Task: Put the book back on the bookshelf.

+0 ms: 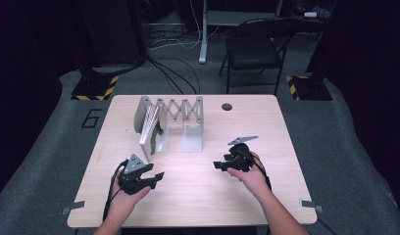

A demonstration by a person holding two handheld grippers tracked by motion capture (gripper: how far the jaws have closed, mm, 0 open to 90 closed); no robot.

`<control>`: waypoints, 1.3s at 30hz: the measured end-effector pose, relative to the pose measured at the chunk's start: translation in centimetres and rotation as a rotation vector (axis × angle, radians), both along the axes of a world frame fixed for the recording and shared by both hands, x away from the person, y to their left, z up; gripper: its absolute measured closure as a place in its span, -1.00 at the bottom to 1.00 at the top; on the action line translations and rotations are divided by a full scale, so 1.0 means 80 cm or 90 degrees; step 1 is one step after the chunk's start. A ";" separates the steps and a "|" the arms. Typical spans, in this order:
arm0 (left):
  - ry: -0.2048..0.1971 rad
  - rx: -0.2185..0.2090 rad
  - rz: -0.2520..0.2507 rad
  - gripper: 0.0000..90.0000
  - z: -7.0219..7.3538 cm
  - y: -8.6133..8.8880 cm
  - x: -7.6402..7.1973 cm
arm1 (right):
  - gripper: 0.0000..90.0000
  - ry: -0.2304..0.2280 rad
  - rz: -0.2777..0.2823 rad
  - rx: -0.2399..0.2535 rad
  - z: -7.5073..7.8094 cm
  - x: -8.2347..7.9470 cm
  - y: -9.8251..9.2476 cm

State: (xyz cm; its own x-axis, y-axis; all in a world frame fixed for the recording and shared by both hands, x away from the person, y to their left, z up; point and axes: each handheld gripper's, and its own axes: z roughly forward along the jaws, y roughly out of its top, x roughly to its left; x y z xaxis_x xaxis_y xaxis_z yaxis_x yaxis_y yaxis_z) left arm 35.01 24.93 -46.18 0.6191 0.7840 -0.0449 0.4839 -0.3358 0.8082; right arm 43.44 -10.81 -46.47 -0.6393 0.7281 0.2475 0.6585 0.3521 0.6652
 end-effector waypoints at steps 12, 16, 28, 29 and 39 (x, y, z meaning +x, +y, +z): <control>-0.001 0.012 -0.043 0.01 -0.032 -0.017 -0.002 | -0.15 -0.007 0.003 -0.021 -0.005 -0.002 0.004; -0.016 0.040 -0.076 0.02 -0.040 -0.028 -0.003 | -0.15 -0.003 0.004 -0.024 -0.009 -0.001 0.003; 0.008 0.037 -0.106 0.01 -0.060 -0.041 0.003 | -0.15 0.007 -0.011 -0.022 -0.015 -0.002 0.002; 0.015 0.037 -0.107 0.01 -0.061 -0.041 0.003 | -0.15 0.006 -0.010 -0.023 -0.015 -0.002 0.002; 0.026 0.029 -0.089 0.02 -0.064 -0.036 0.006 | -0.15 -0.001 -0.021 -0.024 -0.021 0.003 -0.004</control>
State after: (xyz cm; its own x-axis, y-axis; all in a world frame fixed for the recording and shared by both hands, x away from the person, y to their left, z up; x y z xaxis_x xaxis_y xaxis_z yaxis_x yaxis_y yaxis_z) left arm 35.46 22.06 -51.27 0.7210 0.6919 -0.0383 0.4618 -0.4385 0.7710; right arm 43.65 -11.11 -48.11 -0.6150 0.7576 0.2187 0.6691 0.3546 0.6531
